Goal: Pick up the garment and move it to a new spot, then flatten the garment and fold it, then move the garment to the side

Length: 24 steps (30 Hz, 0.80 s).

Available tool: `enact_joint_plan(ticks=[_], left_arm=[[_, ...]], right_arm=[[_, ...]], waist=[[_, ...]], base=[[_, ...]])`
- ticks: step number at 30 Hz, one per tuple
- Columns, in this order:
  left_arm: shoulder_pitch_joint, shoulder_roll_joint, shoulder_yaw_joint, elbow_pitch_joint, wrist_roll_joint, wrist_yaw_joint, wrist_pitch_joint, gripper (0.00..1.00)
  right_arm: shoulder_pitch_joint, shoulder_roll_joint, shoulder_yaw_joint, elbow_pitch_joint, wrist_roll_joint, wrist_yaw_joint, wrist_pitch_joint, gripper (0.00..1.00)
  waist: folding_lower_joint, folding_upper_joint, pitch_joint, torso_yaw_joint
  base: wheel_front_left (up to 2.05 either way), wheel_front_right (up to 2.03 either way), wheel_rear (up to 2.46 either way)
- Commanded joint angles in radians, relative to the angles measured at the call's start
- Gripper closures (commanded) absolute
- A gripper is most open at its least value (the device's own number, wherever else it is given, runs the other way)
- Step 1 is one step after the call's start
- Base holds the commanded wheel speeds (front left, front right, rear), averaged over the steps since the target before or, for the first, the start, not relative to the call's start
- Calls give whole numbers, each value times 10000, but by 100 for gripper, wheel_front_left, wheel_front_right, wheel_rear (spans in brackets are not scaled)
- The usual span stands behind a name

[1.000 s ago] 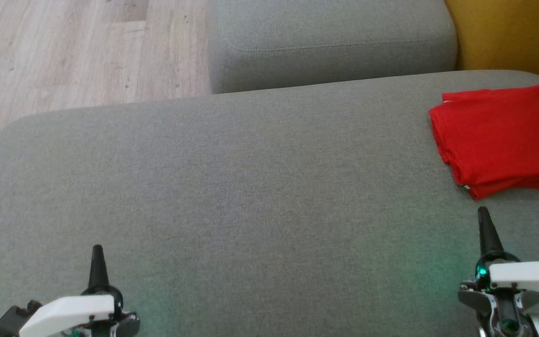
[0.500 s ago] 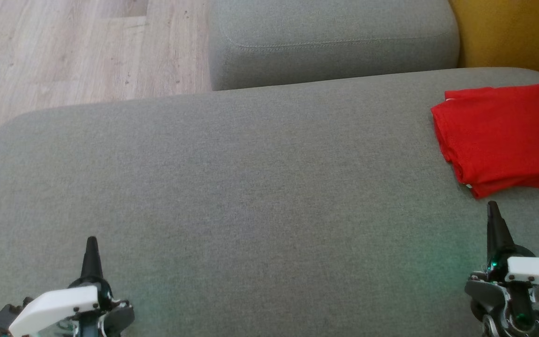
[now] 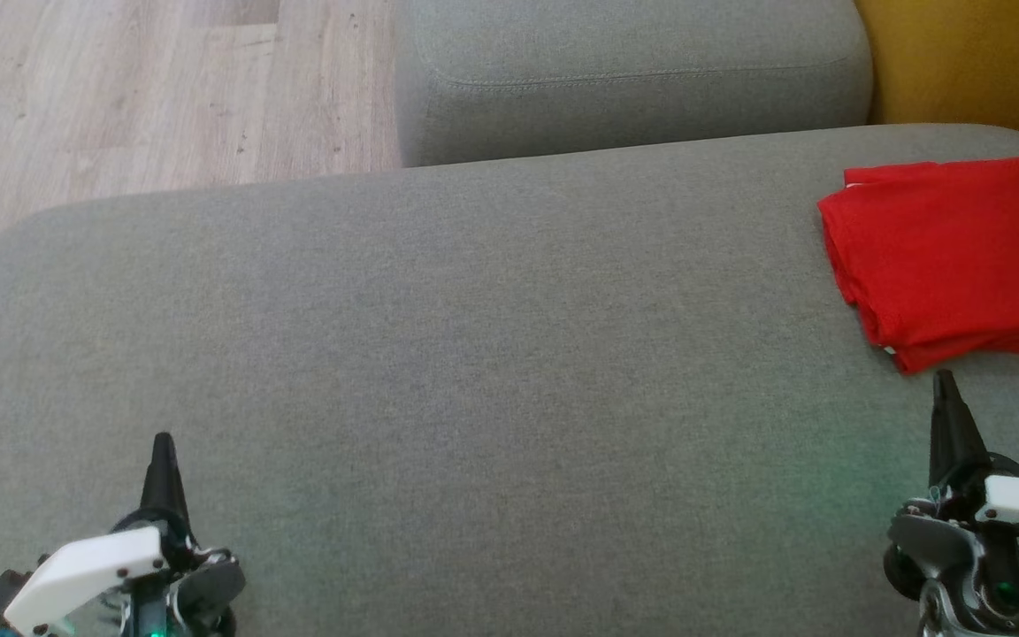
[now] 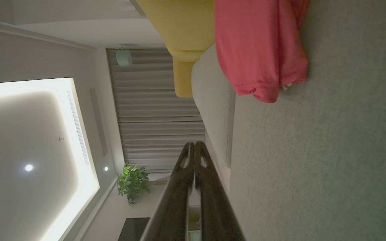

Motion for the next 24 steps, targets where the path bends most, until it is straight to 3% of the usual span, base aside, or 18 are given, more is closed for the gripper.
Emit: enact_joint_plan(ticks=[1,24], left_arm=[[-520,117,388,-285,-27,-69,34,100],[-527,46,487,-280,56,-69,114,100]], right_arm=[[-490,-10,179,-386,61,-7,85,100],[-496,47,99,-381,-6,-7,149,100]], waist=[[0,0,-1,0],[0,0,-1,0]], base=[[0,0,0],[0,0,0]])
